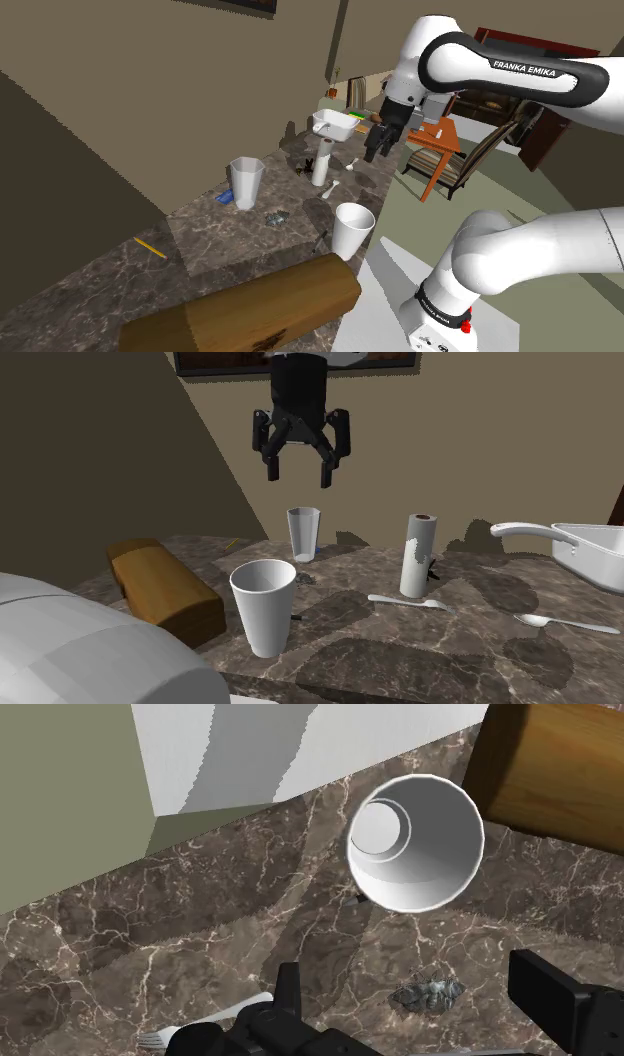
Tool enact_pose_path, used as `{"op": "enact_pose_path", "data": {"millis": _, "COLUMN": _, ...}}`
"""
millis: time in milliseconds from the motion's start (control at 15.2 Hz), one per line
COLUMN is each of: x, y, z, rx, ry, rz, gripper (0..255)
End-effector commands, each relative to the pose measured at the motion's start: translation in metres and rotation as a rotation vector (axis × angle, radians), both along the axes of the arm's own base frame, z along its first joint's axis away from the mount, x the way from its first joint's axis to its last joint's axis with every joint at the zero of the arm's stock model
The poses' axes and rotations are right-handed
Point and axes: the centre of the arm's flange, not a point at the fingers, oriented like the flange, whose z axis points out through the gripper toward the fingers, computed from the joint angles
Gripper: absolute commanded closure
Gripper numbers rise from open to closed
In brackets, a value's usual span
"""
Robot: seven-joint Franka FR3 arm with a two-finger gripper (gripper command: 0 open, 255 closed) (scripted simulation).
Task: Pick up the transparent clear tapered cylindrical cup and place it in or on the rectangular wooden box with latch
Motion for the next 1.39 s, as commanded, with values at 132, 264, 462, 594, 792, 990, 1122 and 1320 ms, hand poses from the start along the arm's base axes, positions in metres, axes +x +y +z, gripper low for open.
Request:
{"op": "enact_pose_path", "data": {"millis": 132, "x": 0.024, "y": 0.006, "z": -0.009, "rx": 0.005, "ry": 0.002, "rz": -0.001, "gripper": 0}}
{"op": "enact_pose_path", "data": {"millis": 264, "x": 0.048, "y": 0.012, "z": -0.019, "rx": 0.011, "ry": 0.004, "rz": -0.002, "gripper": 0}}
{"op": "enact_pose_path", "data": {"millis": 462, "x": 0.084, "y": 0.022, "z": -0.033, "rx": 0.019, "ry": 0.008, "rz": -0.003, "gripper": 0}}
{"op": "enact_pose_path", "data": {"millis": 594, "x": 0.108, "y": 0.028, "z": -0.042, "rx": 0.025, "ry": 0.010, "rz": -0.004, "gripper": 0}}
{"op": "enact_pose_path", "data": {"millis": 792, "x": 0.144, "y": 0.037, "z": -0.056, "rx": 0.033, "ry": 0.013, "rz": -0.005, "gripper": 0}}
{"op": "enact_pose_path", "data": {"millis": 990, "x": 0.180, "y": 0.047, "z": -0.070, "rx": 0.041, "ry": 0.016, "rz": -0.006, "gripper": 0}}
{"op": "enact_pose_path", "data": {"millis": 1122, "x": 0.204, "y": 0.053, "z": -0.079, "rx": 0.047, "ry": 0.018, "rz": -0.007, "gripper": 0}}
{"op": "enact_pose_path", "data": {"millis": 1320, "x": 0.240, "y": 0.063, "z": -0.094, "rx": 0.055, "ry": 0.022, "rz": -0.008, "gripper": 0}}
